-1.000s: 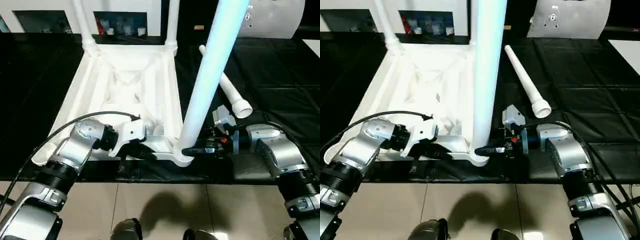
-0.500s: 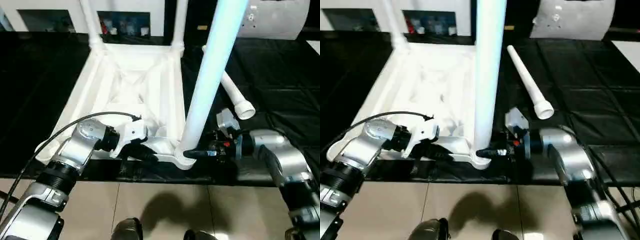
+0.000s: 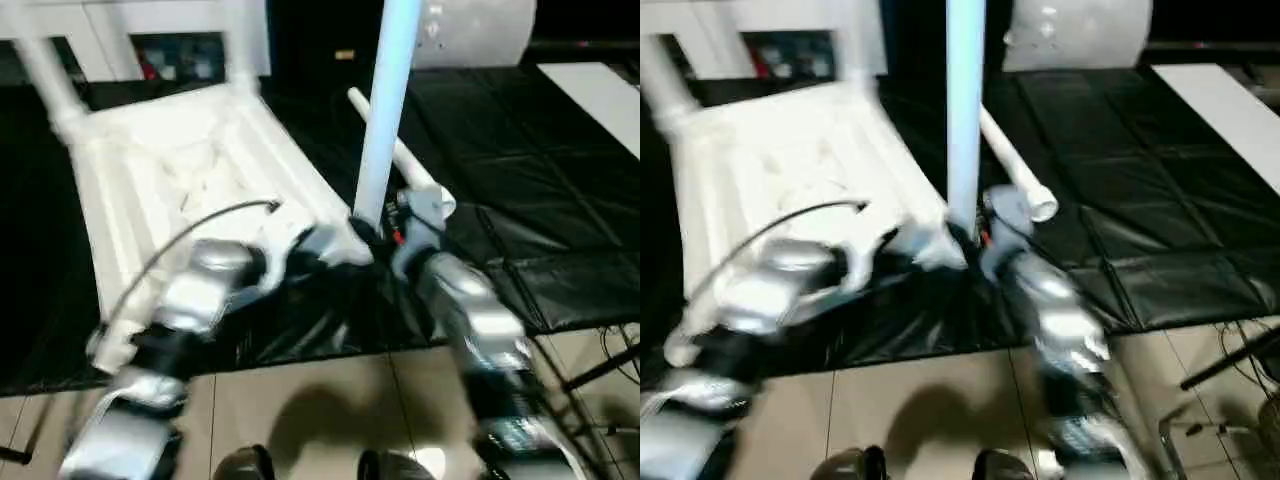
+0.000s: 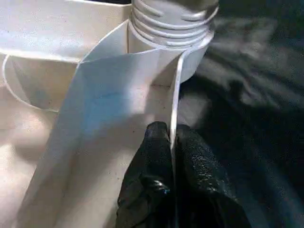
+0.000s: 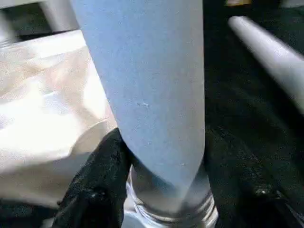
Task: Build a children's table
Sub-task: Rotate leg to tighten
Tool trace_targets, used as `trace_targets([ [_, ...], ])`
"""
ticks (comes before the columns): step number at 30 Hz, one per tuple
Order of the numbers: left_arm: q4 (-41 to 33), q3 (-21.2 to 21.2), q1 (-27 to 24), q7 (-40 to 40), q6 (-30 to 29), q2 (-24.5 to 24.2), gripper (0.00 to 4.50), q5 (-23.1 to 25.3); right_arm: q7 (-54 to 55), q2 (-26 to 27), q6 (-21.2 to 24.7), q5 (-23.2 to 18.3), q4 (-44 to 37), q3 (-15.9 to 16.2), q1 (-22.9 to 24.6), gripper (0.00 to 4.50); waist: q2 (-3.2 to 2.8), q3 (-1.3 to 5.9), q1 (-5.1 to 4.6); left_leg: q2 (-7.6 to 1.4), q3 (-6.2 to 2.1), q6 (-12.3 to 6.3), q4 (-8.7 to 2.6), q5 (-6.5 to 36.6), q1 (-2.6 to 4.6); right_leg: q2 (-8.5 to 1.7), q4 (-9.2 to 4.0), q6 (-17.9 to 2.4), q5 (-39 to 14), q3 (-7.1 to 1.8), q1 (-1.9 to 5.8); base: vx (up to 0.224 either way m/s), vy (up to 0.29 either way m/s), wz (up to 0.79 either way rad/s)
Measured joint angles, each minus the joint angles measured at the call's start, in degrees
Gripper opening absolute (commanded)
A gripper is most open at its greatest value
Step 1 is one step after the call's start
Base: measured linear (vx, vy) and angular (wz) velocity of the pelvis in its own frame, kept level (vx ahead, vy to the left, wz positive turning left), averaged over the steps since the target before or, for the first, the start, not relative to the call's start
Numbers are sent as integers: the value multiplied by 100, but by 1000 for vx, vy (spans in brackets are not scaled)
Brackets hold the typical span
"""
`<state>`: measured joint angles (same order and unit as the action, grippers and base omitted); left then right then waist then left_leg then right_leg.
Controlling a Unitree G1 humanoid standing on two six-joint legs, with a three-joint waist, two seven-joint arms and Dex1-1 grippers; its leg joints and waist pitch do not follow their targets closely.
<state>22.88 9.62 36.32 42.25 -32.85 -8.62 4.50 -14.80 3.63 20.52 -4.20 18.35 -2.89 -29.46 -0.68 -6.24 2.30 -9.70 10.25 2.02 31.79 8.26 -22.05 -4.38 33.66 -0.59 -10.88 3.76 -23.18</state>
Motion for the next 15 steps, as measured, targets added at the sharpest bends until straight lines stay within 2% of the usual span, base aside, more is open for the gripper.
trace_targets([
  [3,88,8,92,-260,3,137,0,21,371,152,-156,45,190,-104,-134,198,2,2,3,15,1,-2,-25,2,-6,0,-32,-5,12,-11,5,0,0,0],
  [5,79,27,98,-267,42,147,0,31,431,175,-278,90,199,-108,-111,254,2,3,12,20,2,0,-37,8,-12,-1,-60,-33,89,-13,8,0,0,0],
  [8,71,78,93,-243,152,116,0,81,432,276,-429,131,119,-108,48,273,1,3,45,14,2,3,-53,9,-6,2,-54,-29,99,-6,6,0,0,0],
  [12,125,151,75,-252,511,-46,0,164,323,357,-599,-73,76,-109,320,315,-10,-4,10,-6,2,4,-58,8,-9,15,-54,-26,100,7,-7,0,0,0],
  [15,275,187,81,-201,954,-75,0,173,82,282,-599,-290,-176,-113,540,334,-21,-15,42,-5,3,5,-62,8,-14,14,-55,-23,98,7,-9,0,0,0],
])
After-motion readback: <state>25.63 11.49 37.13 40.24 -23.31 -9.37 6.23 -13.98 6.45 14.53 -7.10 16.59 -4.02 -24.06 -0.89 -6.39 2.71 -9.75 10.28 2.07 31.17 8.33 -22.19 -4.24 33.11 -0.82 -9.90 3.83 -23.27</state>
